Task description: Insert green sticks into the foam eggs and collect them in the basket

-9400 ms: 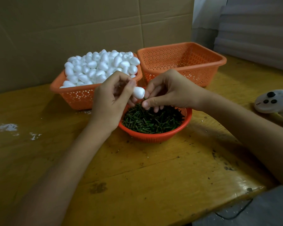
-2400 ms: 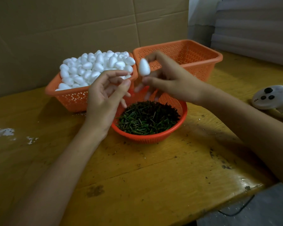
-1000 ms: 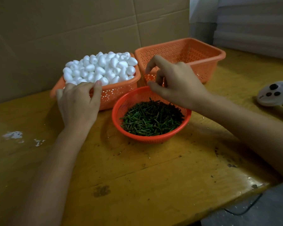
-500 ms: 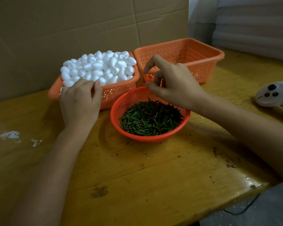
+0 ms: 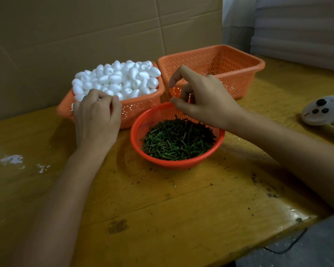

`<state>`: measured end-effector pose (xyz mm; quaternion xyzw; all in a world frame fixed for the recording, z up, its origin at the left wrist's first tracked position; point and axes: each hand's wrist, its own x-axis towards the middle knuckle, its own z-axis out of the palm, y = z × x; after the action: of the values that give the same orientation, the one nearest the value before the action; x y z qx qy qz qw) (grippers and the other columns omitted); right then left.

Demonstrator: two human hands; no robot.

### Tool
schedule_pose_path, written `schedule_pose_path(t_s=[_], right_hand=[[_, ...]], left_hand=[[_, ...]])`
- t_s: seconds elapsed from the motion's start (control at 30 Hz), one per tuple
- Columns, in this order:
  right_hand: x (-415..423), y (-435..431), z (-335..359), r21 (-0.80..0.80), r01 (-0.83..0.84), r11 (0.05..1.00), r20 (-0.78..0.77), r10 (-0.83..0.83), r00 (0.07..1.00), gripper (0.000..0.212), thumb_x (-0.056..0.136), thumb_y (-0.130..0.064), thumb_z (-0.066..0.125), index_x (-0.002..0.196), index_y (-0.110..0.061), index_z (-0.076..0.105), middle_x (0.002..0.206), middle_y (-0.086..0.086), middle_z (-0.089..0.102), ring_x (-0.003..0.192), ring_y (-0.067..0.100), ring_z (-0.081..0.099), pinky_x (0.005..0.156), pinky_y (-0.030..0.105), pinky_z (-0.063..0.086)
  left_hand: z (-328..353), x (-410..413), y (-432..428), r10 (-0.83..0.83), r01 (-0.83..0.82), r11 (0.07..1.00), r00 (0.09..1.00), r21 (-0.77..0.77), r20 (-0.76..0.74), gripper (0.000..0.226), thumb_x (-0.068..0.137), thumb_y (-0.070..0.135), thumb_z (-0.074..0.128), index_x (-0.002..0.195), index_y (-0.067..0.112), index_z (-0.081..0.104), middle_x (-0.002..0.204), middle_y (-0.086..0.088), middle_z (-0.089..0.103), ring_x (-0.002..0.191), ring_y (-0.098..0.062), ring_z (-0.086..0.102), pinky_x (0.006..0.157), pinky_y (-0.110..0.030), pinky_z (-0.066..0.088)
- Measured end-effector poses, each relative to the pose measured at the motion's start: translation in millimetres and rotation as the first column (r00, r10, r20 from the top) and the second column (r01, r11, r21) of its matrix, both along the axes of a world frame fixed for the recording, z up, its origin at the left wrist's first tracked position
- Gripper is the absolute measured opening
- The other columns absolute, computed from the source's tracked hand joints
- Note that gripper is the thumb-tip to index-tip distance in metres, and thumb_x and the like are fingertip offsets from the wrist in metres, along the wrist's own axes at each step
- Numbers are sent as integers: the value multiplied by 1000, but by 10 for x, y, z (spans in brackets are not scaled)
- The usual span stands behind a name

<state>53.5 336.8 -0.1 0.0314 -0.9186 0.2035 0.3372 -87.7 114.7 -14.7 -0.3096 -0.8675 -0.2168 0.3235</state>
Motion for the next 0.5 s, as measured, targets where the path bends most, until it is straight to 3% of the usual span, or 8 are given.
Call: schedule_pose_path(t_s=[0.1,0.2,0.33,0.5], right_hand=[[3,-2,2,-6,-4,1000,1,4,1000,31,92,-27,69,118,-18,55,67,-13,65,60,-1,56,65,30,37],[8,-6,3,-7,-6,1000,8,6,1000,31,92,-26,70,118,-18,55,69,-11,67,60,-1,56,65,31,40],[8,-11,10,-2,-9,1000,15,9,1000,32,92,-26,70,119,-17,55,69,-12,66,59,-2,54,65,32,41],[14,-9,11,-9,-14,1000,19,14,1000,31,92,-24,70,118,-16,55,66,-14,63,59,-1,54,67,33,43]], left_hand=[[7,27,6,-5,5,1000,1000,-1,-16,44,111,26,39,79,4,60,85,-15,62,89,-36,56,85,-52,38],[10,30,-7,-26,26,1000,999,16,-23,44,111,26,41,77,5,60,78,-13,60,87,-36,54,82,-52,38],[2,14,-6,-39,40,999,999,28,-36,41,111,25,43,81,5,62,83,-14,61,87,-35,54,82,-52,39],[-17,-12,-2,4,-4,1000,999,3,-46,35,111,25,44,108,1,69,113,-21,61,99,-38,57,88,-53,40]])
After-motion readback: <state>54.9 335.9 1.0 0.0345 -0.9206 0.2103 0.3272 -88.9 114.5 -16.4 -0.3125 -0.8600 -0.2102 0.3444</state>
